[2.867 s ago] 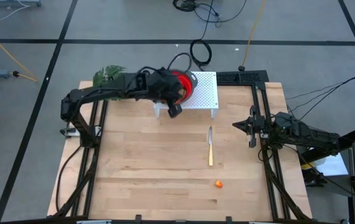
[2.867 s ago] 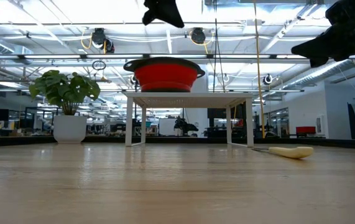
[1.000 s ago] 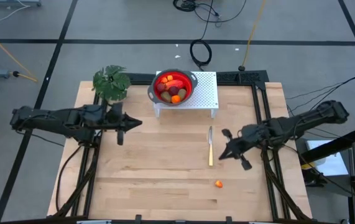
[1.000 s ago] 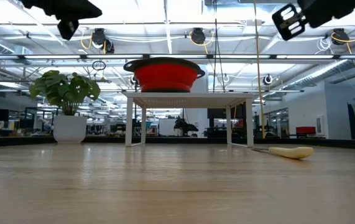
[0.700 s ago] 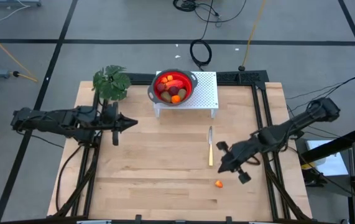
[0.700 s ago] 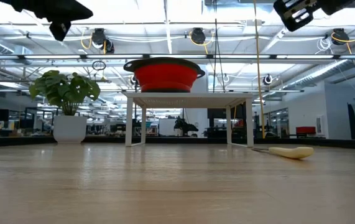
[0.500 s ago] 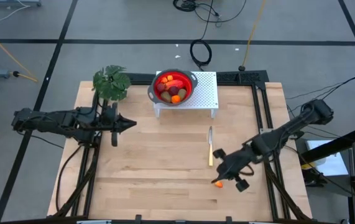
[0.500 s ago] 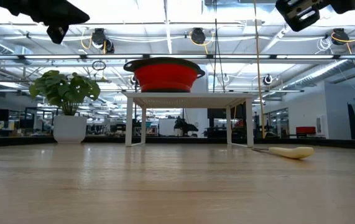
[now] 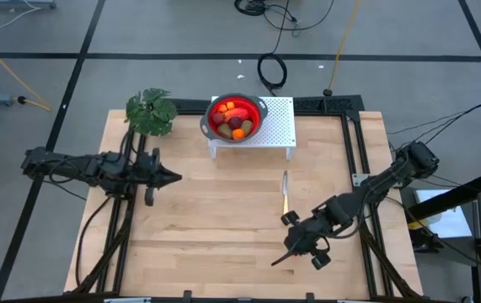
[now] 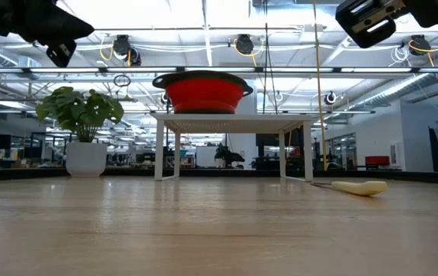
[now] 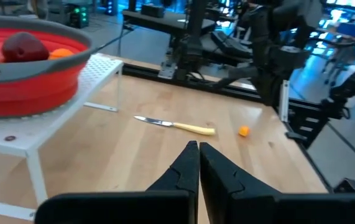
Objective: Pick & Place Fruit
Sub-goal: Put the orange pear into the red strainer bowl on the shelf
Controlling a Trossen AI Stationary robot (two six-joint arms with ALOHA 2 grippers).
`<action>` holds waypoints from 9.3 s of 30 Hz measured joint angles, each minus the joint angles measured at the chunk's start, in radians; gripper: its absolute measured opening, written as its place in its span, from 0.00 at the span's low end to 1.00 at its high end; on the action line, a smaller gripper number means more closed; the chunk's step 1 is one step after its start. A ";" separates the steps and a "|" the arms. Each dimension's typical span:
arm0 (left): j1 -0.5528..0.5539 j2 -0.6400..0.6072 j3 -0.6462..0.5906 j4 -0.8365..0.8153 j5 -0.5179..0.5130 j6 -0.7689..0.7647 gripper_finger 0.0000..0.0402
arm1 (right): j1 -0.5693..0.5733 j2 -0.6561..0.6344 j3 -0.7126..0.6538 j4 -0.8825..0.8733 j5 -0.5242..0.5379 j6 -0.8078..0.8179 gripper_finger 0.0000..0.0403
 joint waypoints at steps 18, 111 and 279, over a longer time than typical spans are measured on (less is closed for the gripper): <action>-0.041 -0.055 -0.064 -0.001 -0.001 0.002 0.03 | -0.001 0.002 -0.001 -0.003 -0.046 0.000 0.35; -0.041 -0.054 -0.062 -0.045 0.000 -0.029 0.05 | 0.052 0.247 -0.083 0.002 0.111 0.445 0.41; -0.040 -0.054 -0.062 -0.021 -0.168 -0.193 0.05 | -0.964 0.089 0.234 0.339 0.087 -0.477 0.26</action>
